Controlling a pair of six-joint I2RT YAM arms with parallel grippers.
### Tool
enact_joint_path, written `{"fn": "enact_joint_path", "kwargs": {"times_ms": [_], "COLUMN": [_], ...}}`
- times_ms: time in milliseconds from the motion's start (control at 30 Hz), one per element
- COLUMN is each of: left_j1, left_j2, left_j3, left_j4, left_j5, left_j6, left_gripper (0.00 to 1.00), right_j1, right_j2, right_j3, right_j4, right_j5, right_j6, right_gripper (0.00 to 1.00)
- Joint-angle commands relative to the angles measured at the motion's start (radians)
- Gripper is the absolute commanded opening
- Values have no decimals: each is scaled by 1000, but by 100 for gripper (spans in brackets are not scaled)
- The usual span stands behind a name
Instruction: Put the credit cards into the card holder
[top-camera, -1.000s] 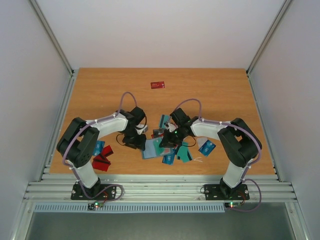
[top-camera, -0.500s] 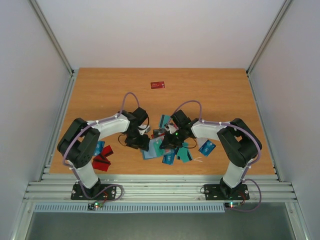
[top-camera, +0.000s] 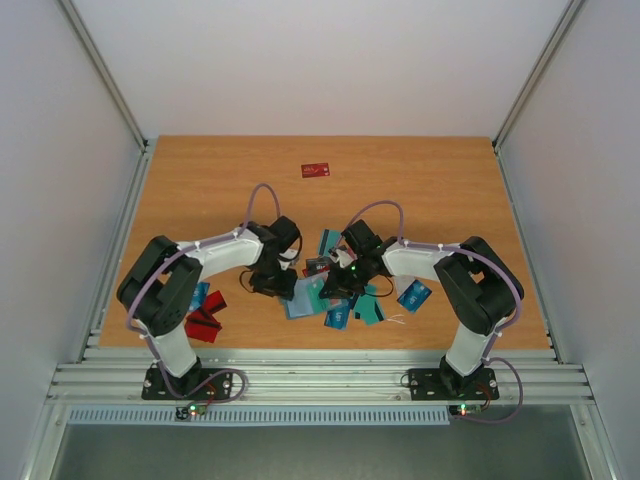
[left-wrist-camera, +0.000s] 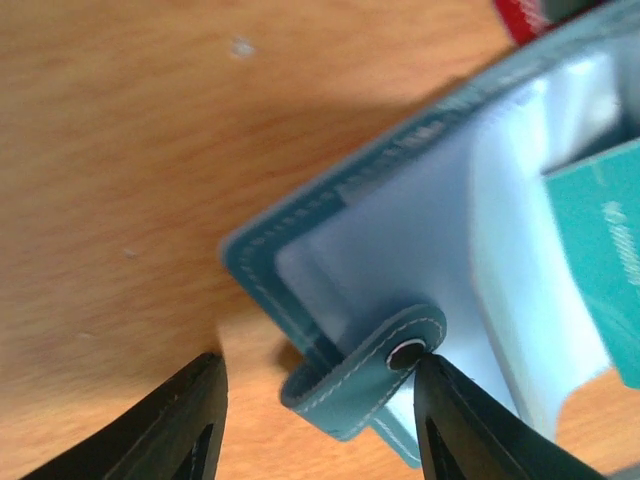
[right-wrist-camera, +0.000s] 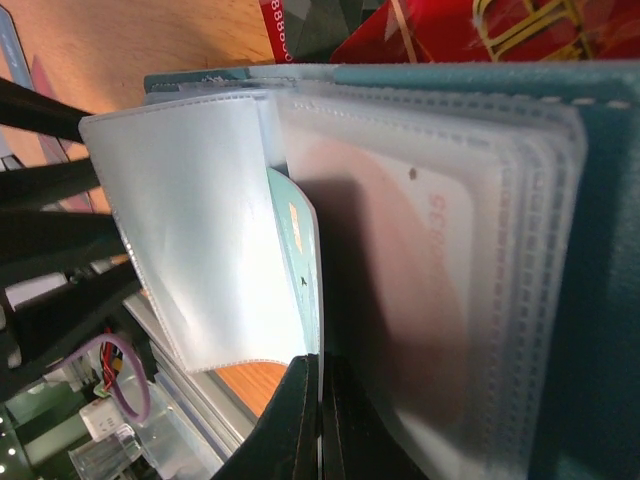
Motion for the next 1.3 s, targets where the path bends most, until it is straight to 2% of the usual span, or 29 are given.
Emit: {"fn": "enact_joint_path", "kwargs": {"times_ms": [0, 200, 400, 467, 567, 667, 967, 1267], "left_j1": [39, 126, 155, 155, 151, 140, 36, 21], "left_j2": [29, -67, -199, -263, -366, -428, -309, -251], "left_j3": [-47, -79, -97, -96, -110, -140, -199, -200], "left_j4": [-16, -39, -49, -41, 16, 69, 137, 166], "left_j5": [-229, -301, -288, -252, -122, -24, 72, 115], "left_j6": [-34, -83, -127, -136, -110, -95, -94, -69], "left_gripper": [53, 49, 46, 46, 46, 50, 51, 53], "right_j1": [5, 6, 6, 6, 6, 6, 6, 5], "right_j2": [31, 29, 17, 11, 7, 6, -35, -20], "right_j3": [-11, -18, -20, -17, -9, 3, -2, -36], "right_j4": [-53, -47, -56, -58, -64, -73, -76, -11], "right_j5": [43, 45, 49, 48, 48, 53, 76, 54], "right_j6": [-16, -11, -12, -12, -14, -14, -11, 7], "right_gripper": [1, 1, 1, 1, 1, 1, 1, 1]}}
